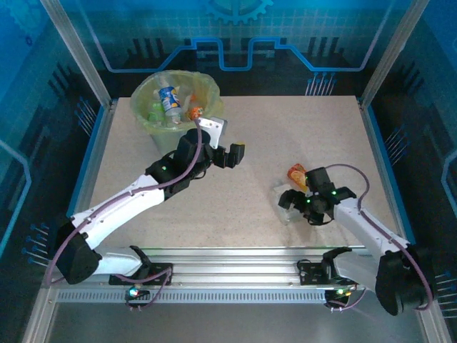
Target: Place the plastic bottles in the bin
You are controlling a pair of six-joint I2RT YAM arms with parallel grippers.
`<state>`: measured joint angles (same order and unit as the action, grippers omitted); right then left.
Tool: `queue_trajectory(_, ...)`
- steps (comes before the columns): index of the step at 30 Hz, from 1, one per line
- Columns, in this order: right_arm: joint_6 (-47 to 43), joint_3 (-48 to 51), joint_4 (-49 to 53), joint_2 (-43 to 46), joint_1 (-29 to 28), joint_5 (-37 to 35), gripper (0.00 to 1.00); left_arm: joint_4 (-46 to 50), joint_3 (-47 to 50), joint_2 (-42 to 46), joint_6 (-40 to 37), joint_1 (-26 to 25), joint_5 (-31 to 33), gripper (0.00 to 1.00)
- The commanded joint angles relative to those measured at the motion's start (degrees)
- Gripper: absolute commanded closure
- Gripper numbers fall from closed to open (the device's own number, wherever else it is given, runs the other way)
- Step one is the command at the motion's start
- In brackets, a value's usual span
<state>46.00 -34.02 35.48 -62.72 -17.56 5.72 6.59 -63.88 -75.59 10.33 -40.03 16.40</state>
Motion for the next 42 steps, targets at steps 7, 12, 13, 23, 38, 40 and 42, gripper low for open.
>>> queue_trajectory(7,2.66,-9.04,-2.21,-11.32,-11.95,-1.69,0.0,4.72,0.95,-0.74,7.03,-0.43,3.74,0.01)
queue_trajectory(12,0.74,-17.35,3.48,-17.41,-16.56,-6.34,0.0,5.65,0.6,-0.35,7.66,-0.53,5.26,0.01)
queue_trajectory(13,0.51,-18.96,5.14,-18.06,-16.92,-7.53,0.0,5.94,0.44,-0.35,8.03,-0.5,5.41,0.01)
queue_trajectory(23,-1.54,-21.71,13.58,-11.17,-14.08,-12.5,0.0,9.83,-1.68,-2.84,13.28,-3.5,6.95,0.01)
queue_trajectory(38,-10.1,-18.82,14.16,5.09,12.52,-10.64,0.0,23.78,-20.22,-26.09,14.29,-13.5,-6.53,0.01)
queue_trajectory(40,-10.61,-18.12,13.4,5.54,13.96,-9.49,0.0,25.17,-22.49,-28.79,14.03,-14.0,-8.41,0.01)
queue_trajectory(42,-10.88,-17.3,12.58,5.76,14.66,-8.35,0.0,26.11,-24.26,-31.05,13.56,-14.57,-9.63,0.01)
